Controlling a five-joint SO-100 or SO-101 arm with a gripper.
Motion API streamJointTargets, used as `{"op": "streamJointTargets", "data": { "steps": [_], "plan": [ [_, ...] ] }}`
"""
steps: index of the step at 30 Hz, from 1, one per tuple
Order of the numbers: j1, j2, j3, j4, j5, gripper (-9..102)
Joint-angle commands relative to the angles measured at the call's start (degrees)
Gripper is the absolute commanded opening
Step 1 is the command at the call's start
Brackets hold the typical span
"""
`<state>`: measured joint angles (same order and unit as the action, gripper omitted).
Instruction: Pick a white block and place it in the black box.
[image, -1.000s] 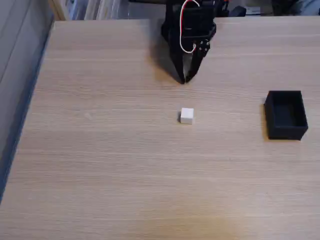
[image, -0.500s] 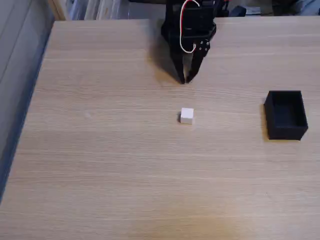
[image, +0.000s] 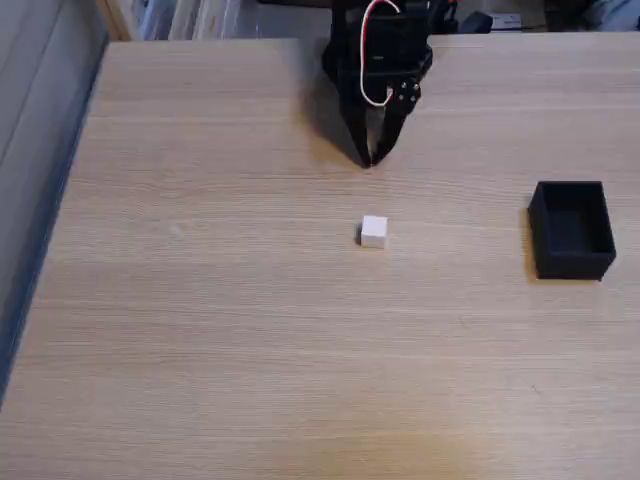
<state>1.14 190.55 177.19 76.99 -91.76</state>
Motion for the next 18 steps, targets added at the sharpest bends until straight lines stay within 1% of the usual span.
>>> {"op": "streamJointTargets", "data": {
  "steps": [1, 10, 18],
  "plan": [
    [-0.09, 0.35, 0.88, 0.26, -0.18, 0],
    [0.79, 0.35, 0.88, 0.26, -0.18, 0],
    [2.11, -0.18, -0.09, -0.09, -3.34, 0]
  ]
}}
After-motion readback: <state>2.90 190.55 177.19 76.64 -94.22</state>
